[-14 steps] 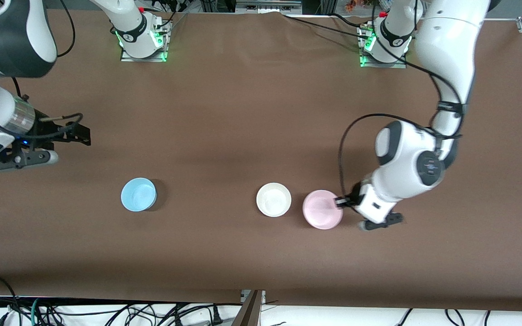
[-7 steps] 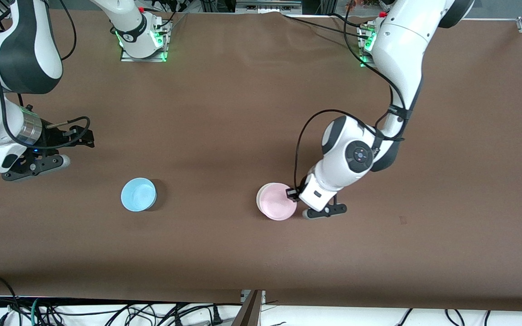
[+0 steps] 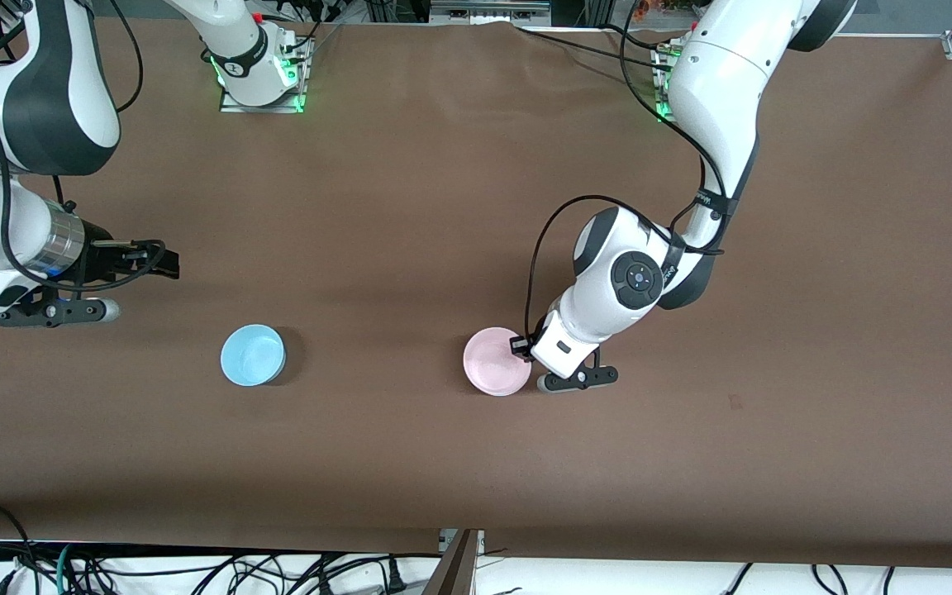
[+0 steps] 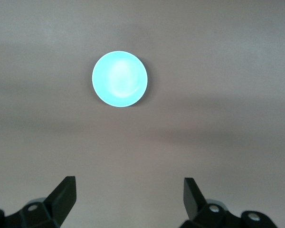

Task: Stack pink and blue bowls on white bowl
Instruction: 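Release the pink bowl with the left gripper while the right gripper reaches the blue bowl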

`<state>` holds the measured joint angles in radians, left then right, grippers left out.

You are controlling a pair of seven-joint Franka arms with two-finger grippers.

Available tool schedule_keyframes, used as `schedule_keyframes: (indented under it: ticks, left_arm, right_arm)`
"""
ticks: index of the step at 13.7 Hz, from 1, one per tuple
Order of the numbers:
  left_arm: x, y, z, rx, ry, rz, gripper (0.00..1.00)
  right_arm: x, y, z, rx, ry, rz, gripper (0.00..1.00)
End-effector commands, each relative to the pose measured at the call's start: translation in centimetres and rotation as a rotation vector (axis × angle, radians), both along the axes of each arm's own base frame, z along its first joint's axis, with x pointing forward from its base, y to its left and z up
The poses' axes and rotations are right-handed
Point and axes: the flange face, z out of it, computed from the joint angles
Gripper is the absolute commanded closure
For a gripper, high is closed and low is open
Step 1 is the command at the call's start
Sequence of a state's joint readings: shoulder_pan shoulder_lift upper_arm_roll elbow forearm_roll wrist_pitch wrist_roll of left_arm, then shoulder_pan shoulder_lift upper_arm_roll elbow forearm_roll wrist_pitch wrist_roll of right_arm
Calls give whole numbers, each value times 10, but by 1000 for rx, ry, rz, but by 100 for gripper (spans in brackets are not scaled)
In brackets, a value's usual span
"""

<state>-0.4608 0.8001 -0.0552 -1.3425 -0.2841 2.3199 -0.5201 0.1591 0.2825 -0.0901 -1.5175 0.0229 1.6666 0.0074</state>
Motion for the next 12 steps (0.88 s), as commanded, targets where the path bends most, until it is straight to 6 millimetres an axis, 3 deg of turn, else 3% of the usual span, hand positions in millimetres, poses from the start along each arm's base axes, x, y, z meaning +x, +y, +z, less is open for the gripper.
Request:
schedule_keyframes:
  ticks: [1, 5, 9, 12]
  left_arm:
    - [1, -3, -10, 20, -4, -16, 100]
    - [0, -3, -18, 25, 5, -16, 100]
    - [-3, -2, -28, 61, 5, -40, 100]
    - [-4, 0, -40, 67, 21, -28, 100]
  right_arm:
    - [3, -4, 3, -43, -16, -13, 0]
    - [11, -20, -2, -39, -36, -31, 0]
    - [15, -8, -16, -25, -47, -39, 0]
    - [26, -6, -64, -28, -35, -17, 0]
